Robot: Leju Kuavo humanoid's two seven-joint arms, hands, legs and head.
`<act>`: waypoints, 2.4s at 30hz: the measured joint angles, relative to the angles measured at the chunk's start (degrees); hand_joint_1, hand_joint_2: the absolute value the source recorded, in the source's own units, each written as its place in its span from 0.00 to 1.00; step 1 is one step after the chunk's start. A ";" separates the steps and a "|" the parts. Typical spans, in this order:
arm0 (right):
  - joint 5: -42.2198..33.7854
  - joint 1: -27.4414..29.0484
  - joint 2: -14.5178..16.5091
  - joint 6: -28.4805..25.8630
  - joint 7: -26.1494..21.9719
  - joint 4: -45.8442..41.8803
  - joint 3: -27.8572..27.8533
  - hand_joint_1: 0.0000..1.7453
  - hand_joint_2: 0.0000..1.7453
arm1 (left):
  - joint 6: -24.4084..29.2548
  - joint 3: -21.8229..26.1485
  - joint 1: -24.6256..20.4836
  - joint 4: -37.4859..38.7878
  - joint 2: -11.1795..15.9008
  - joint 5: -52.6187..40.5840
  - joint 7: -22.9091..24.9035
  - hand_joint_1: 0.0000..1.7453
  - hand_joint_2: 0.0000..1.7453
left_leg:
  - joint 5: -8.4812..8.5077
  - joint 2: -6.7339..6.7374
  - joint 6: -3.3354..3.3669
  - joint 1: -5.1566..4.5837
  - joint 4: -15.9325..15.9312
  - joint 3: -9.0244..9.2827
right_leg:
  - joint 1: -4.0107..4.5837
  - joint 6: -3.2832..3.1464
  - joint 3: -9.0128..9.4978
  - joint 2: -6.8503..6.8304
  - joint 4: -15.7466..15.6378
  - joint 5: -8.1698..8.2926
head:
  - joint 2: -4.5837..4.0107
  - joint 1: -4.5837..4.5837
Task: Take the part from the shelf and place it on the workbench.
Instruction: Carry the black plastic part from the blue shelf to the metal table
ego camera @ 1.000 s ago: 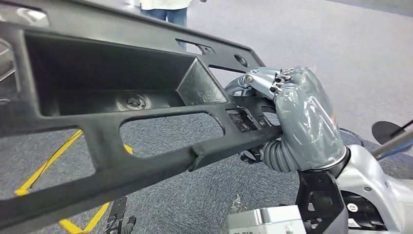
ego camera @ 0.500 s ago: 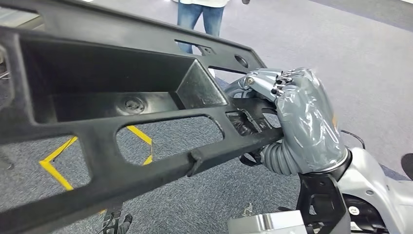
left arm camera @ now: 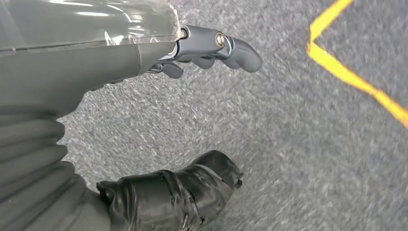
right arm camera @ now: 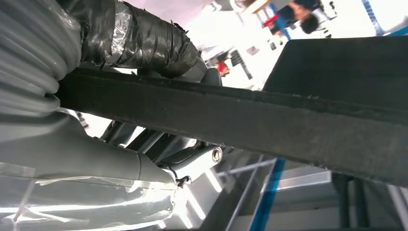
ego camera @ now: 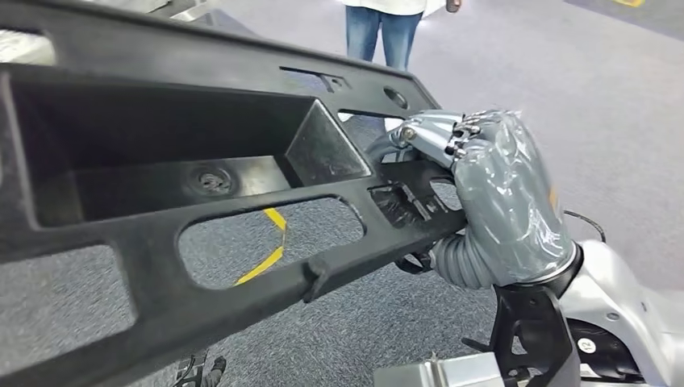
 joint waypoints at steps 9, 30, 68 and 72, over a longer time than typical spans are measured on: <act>1.75 -1.72 -0.32 -0.11 -0.03 -0.84 -0.06 0.98 1.00 | -0.41 -0.62 -0.32 0.01 0.60 -0.76 0.77 0.00 1.00 | 6.26 2.75 1.96 -0.79 -15.35 8.16 | 0.68 1.93 0.96 -4.93 0.67 -1.56 | 0.00 -0.32; 4.61 -0.48 -1.88 -0.17 -0.04 -4.26 -0.87 0.98 1.00 | -5.45 -3.80 -1.38 -0.01 3.50 -2.74 6.51 0.00 1.00 | 0.06 0.03 -0.13 0.05 -0.36 0.03 | -0.18 0.05 0.81 0.56 -0.14 -0.62 | -0.01 -1.75; -2.89 2.69 -4.91 -1.64 0.13 -3.97 -5.55 0.98 1.00 | -9.44 -5.07 -2.14 -0.12 5.39 3.68 1.48 0.00 1.00 | 5.40 1.01 0.82 -0.38 -15.37 8.78 | 0.24 1.33 0.69 0.78 0.27 -1.29 | -0.01 -6.94; -4.96 3.10 -5.84 -1.99 0.13 -3.58 -6.05 0.98 1.00 | -9.28 -5.07 -2.10 -0.14 5.40 3.81 1.48 0.00 1.00 | 5.59 0.81 2.36 -0.08 -16.27 9.50 | 0.00 2.48 -0.45 1.28 3.12 -3.18 | 0.00 -6.97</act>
